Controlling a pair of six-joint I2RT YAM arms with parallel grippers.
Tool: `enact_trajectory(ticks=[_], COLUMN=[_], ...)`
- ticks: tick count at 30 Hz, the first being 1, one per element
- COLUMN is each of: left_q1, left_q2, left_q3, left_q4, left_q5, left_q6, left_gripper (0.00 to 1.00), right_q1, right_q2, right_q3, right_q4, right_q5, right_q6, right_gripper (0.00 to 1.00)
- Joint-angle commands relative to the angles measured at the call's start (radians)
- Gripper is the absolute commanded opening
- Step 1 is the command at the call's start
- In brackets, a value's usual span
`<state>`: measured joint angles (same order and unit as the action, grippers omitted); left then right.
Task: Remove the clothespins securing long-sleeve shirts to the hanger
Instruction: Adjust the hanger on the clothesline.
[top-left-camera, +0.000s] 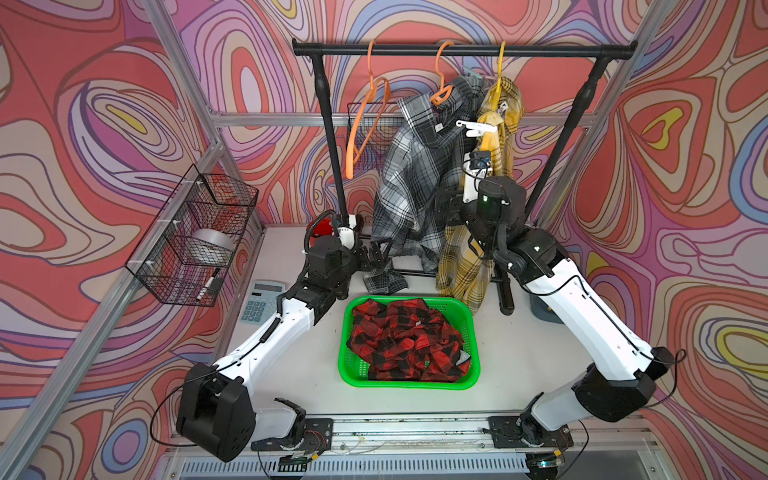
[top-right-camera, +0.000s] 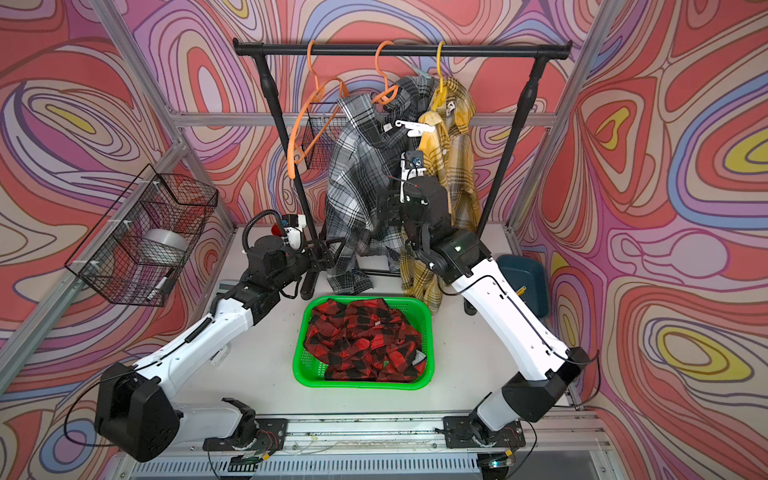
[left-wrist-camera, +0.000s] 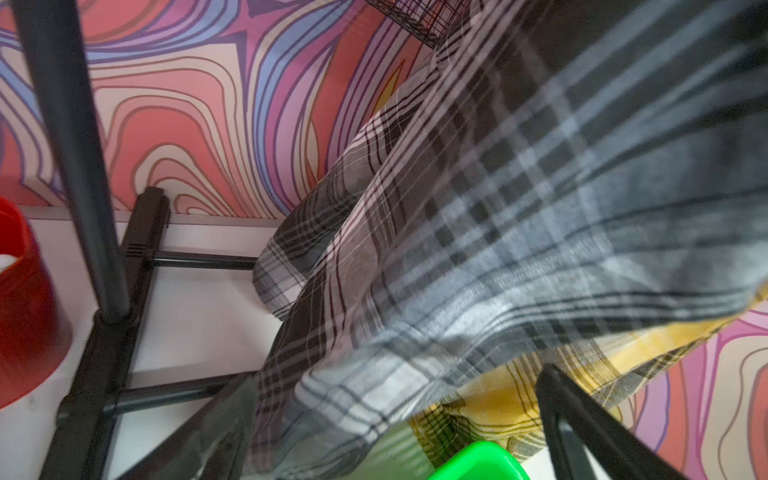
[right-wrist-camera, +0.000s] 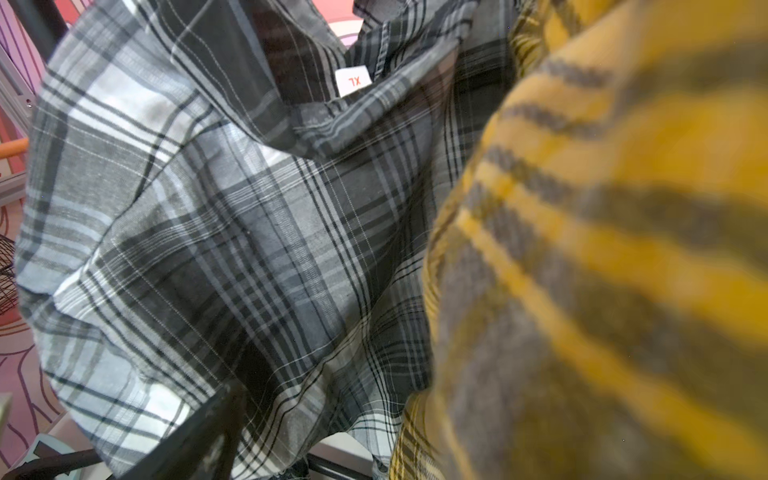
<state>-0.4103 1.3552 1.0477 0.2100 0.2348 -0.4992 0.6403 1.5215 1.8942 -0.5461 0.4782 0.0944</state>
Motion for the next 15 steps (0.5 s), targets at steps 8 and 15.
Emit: enact_trajectory(ticks=[8,15], left_q1=[-0.023,-0.11], left_q2=[0.17,0.239], left_q3=[0.143,0.222], left_q4=[0.146,0.111], left_q5=[0.171,0.173], left_q6=[-0.071,-0.012], left_gripper=[0.96,0.97], right_q1=[-0.007,-0.006], right_q2=[-0.045,-0.007], right_q3=[0.045,0.157], right_q4=[-0.015,-0.025], right_q5=[-0.062,-0.116], right_q6=[0.018,0.02], right_gripper=[0.93,0.93])
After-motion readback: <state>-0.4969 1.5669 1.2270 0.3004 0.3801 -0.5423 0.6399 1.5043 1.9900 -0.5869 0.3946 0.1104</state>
